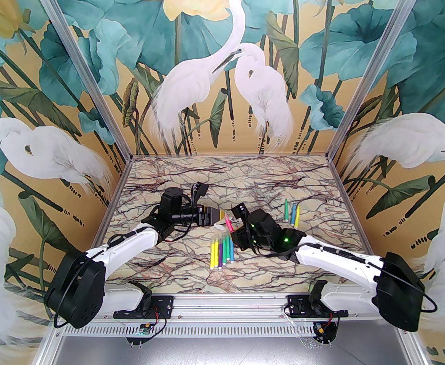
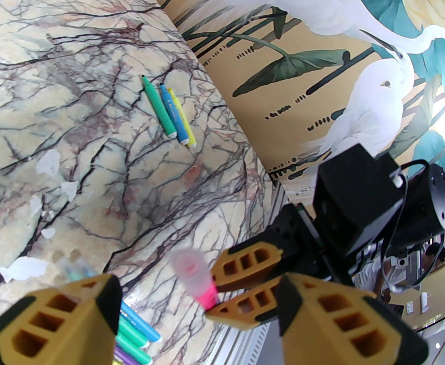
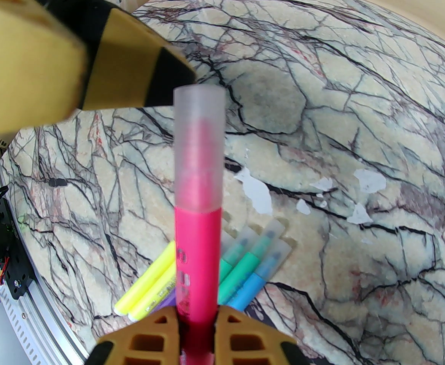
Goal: Open the pen caps
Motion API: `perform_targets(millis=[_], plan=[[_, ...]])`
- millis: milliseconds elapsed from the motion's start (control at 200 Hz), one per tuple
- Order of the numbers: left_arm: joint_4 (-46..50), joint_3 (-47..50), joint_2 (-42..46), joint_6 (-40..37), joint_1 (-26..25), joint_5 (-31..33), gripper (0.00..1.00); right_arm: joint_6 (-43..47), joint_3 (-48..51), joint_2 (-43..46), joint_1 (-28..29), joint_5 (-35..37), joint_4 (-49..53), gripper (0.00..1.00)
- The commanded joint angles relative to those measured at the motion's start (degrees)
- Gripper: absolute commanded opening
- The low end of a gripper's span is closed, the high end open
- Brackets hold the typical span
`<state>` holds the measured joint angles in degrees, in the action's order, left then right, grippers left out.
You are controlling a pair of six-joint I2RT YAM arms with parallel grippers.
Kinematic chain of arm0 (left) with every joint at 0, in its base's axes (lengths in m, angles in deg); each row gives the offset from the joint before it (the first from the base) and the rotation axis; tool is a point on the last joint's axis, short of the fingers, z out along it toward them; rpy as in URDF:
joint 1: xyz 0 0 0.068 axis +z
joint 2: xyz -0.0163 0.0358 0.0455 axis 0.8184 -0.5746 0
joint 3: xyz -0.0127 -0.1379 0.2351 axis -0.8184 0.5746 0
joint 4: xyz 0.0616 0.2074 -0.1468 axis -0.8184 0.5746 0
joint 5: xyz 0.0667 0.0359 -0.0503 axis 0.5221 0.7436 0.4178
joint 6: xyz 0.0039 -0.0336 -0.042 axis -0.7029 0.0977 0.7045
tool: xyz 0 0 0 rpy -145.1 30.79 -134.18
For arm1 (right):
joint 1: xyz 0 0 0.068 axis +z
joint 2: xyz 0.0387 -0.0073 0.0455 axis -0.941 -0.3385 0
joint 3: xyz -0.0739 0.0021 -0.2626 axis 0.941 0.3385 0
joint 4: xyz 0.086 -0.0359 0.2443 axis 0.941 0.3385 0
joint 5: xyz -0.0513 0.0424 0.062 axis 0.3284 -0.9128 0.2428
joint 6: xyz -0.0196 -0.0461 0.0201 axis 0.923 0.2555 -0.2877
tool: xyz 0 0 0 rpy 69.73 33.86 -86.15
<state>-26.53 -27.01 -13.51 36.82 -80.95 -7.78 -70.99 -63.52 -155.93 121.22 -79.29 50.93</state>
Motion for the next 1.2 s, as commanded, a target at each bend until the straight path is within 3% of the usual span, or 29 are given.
perform_targets(millis=[0,460,1195], plan=[[-2.66,-1.78,-1.50,1.35,-0.52,-2.21,0.68,1.20,-2.40,-1.07,0.91,-1.17,-1.55,0.13],[-4.34,-1.96,-1.95,2.91,-1.23,-3.34,0.54,2.11,-5.01,-3.54,1.67,-1.41,-2.07,0.13],[-5.64,-1.48,-2.22,4.32,-1.31,-4.30,0.20,2.19,-4.88,-1.74,2.08,-0.06,-2.14,0.13]])
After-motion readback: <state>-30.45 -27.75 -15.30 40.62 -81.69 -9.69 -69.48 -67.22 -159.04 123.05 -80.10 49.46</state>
